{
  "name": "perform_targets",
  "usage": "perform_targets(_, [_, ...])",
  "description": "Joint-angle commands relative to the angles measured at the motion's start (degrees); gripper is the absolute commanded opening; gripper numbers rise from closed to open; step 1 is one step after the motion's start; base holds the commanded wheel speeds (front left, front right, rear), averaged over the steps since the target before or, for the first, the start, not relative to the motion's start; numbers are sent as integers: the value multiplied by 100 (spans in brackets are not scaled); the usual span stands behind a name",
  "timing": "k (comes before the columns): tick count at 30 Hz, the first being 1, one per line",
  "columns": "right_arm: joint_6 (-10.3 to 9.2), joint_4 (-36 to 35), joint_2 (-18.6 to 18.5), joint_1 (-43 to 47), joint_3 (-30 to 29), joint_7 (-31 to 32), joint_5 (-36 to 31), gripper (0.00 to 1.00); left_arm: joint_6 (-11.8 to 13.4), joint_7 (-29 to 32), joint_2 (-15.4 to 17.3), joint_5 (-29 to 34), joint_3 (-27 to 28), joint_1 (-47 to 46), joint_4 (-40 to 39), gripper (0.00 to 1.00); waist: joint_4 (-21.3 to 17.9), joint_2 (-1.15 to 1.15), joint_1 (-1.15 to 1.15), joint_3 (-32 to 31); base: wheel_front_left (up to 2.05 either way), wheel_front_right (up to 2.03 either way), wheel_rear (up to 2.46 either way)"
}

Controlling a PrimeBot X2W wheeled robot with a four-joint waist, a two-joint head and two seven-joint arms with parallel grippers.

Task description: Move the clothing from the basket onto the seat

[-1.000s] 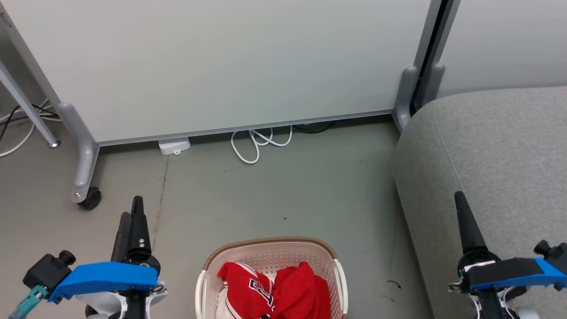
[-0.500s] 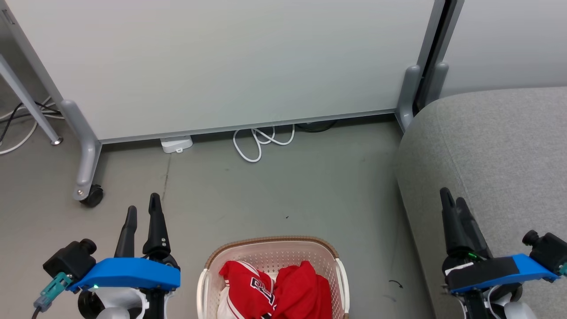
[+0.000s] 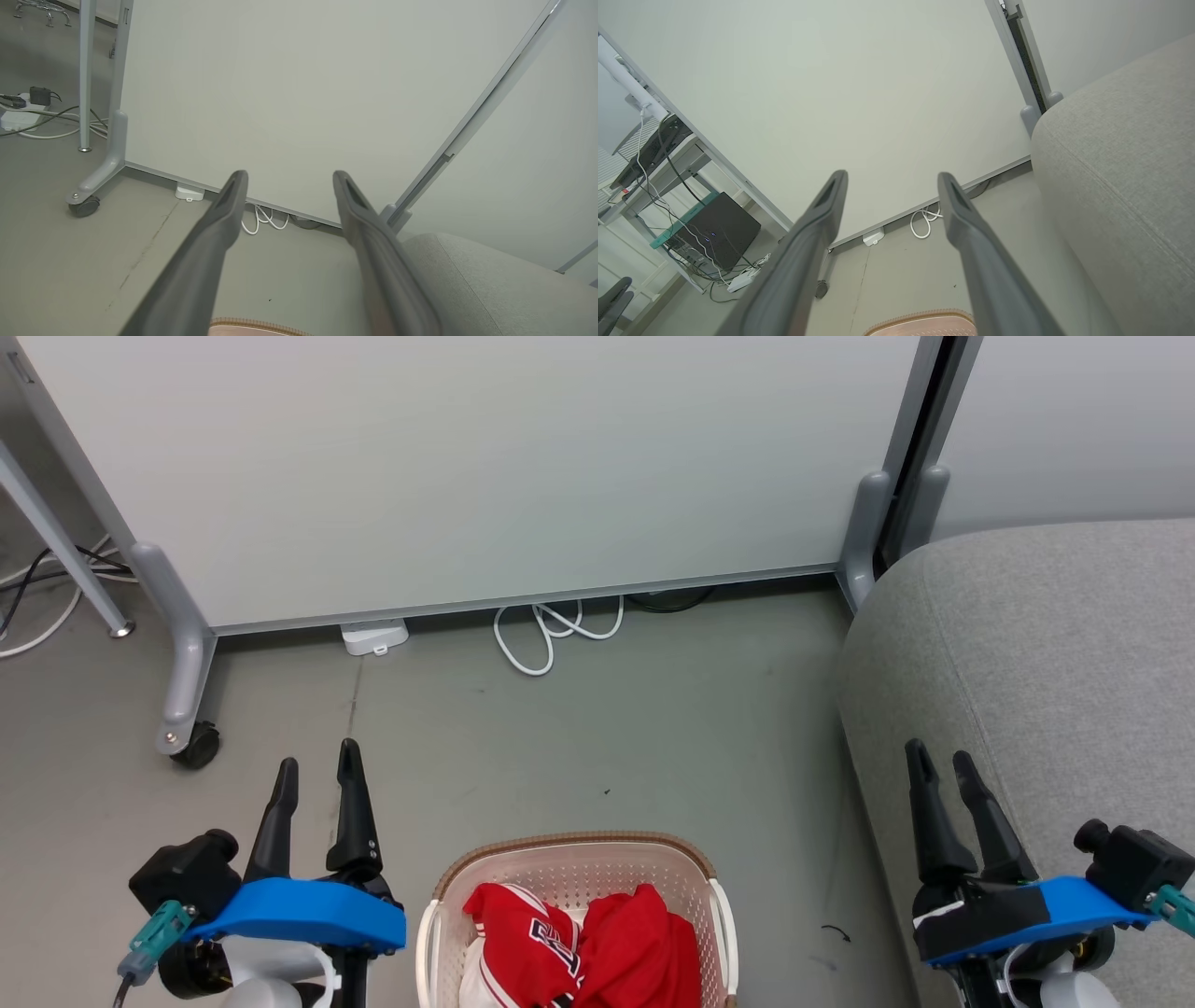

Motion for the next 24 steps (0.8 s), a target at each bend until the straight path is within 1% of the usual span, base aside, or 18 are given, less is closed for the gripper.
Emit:
perform_targets(1, [10, -42, -43, -70, 6, -64, -208, 100, 45, -68, 57, 202, -46, -151, -78, 100, 4, 0, 0, 2, 0, 0, 0])
perform_targets(9, [11, -25, -47, -70, 23, -190, -719, 100, 99, -190, 91, 663, -181, -161, -84, 100, 20, 0, 0, 17, 0, 0, 0])
perform_targets(18, [11, 13, -51, -80, 44, -296, -1186, 100, 60, -301, 93, 1045, -270, -170, -16, 100, 38, 0, 0, 39, 0, 0, 0])
perform_targets(24, [12, 30, -54, -86, 61, -378, -1522, 100, 78, -383, 88, 1360, -325, -173, -3, 100, 47, 0, 0, 49, 0, 0, 0])
